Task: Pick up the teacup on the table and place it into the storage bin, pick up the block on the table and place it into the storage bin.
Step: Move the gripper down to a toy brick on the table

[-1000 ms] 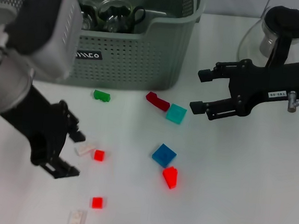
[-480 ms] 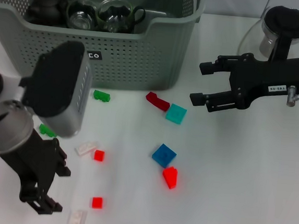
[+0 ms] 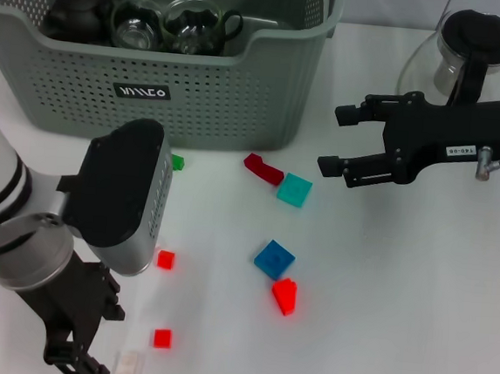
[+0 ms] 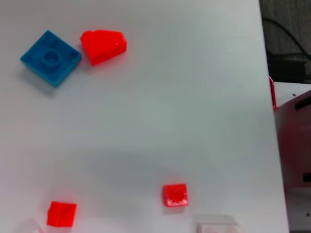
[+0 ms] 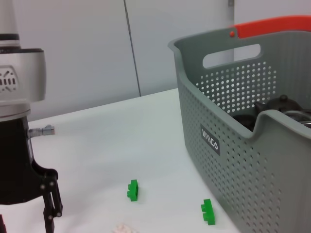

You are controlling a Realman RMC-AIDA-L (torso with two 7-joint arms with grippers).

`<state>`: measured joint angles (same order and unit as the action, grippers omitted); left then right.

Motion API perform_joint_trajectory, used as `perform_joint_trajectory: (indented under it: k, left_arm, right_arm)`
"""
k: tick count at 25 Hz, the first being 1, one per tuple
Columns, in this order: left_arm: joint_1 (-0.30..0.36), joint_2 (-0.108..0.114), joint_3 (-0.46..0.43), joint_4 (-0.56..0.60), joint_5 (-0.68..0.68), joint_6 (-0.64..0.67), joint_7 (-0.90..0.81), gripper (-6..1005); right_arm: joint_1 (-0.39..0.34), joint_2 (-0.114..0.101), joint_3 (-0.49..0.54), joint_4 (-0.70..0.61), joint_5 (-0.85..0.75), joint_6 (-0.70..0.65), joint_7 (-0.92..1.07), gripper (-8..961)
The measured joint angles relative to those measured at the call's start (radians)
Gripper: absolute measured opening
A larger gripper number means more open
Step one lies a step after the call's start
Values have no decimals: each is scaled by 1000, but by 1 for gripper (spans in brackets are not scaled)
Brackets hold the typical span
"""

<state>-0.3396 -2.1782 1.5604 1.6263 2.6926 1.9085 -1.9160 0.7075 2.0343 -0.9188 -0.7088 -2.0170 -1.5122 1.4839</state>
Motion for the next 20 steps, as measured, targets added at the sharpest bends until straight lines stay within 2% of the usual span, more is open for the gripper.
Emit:
perform_joint_trajectory:
  k: [10, 20]
  left_arm:
    - [6, 0, 35, -36, -7, -20, -12, 676]
    - [-59, 6, 26, -55, 1, 10, -110, 681]
  right_arm:
    - [-2, -3, 0, 11, -4, 23, -3, 877]
    - [0, -4, 0, 11, -4, 25, -10, 877]
